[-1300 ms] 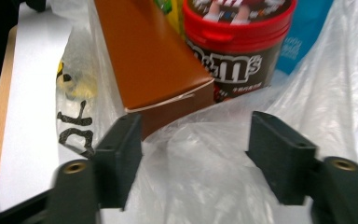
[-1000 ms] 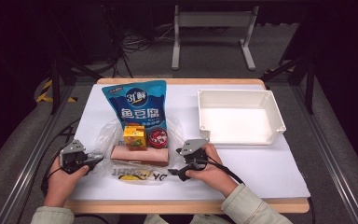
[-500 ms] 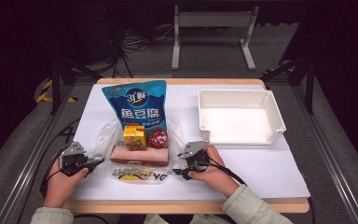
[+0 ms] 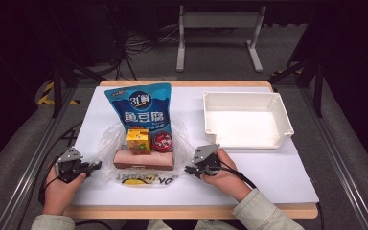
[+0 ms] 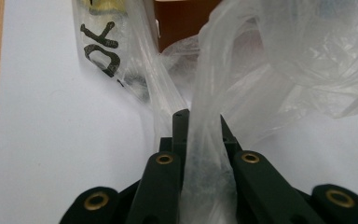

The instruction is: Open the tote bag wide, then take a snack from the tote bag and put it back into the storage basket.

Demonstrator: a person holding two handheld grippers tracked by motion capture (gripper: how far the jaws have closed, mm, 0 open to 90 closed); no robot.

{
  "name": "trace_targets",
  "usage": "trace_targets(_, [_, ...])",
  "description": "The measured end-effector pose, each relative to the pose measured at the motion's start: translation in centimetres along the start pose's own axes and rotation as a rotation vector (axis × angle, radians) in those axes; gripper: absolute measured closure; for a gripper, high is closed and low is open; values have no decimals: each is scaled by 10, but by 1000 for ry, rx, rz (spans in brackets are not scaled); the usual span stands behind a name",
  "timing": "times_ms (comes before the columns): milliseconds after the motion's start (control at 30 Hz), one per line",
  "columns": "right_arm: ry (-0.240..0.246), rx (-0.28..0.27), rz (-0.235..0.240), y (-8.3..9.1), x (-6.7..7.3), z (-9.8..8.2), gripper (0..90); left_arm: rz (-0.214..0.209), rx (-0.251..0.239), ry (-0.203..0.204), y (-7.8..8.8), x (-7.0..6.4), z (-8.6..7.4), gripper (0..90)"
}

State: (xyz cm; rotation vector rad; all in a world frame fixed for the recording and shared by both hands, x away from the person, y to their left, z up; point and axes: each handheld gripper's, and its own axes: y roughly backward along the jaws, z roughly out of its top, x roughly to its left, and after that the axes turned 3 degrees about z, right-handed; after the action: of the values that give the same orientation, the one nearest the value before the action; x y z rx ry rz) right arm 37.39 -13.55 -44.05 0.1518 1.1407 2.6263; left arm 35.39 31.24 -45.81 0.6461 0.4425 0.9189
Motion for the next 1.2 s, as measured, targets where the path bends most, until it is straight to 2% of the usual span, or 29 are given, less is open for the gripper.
trace_targets(33, [-3, -1, 1, 1, 0, 0, 831, 17, -1, 4, 0, 0, 0, 843])
trace_targets(100, [-10, -10, 2, 1, -1, 0, 738, 56, -15, 4, 1, 1, 0, 777])
trace_targets(133, [-10, -10, 2, 1, -1, 0, 738, 56, -15, 4, 1, 1, 0, 741])
trace_targets(167, [-19, -28, 4, 2, -2, 1, 604, 43, -67, 22, 5, 2, 0, 691])
trace_targets(267, [-40, -71, 16, 5, -2, 3, 476, 27, -126, 51, 11, 5, 1, 568])
trace_targets(300, [-44, -86, 21, 6, -2, 4, 422, 23, -140, 58, 12, 6, 1, 500])
trace_targets(333, [-44, -86, 21, 6, -2, 4, 422, 23, -140, 58, 12, 6, 1, 463])
trace_targets(367, [-72, -123, 19, 9, -2, 6, 329, 15, -159, 60, 14, 7, 2, 429])
trace_targets(433, [-75, -135, 20, 10, -3, 7, 311, 11, -167, 61, 15, 7, 2, 368])
trace_targets(467, [-77, -150, 19, 11, -3, 7, 284, 7, -176, 69, 15, 6, 3, 368])
trace_targets(500, [-83, -175, 6, 15, -4, 9, 224, 1, -184, 66, 17, 6, 4, 312])
trace_targets(600, [-84, -203, 1, 20, -4, 11, 205, -8, -217, 73, 21, 6, 7, 269])
trace_targets(633, [-88, -233, -1, 25, -5, 15, 182, -4, -238, 77, 26, 5, 8, 243])
trace_targets(867, [-82, -268, -18, 34, -4, 25, 175, 29, -294, 75, 40, 2, 16, 242])
trace_targets(1033, [-68, -285, -23, 38, -1, 34, 166, 7, -307, 61, 44, -4, 23, 228])
trace_targets(1200, [-75, -305, -49, 40, -2, 36, 105, -9, -299, 63, 40, -5, 23, 230])
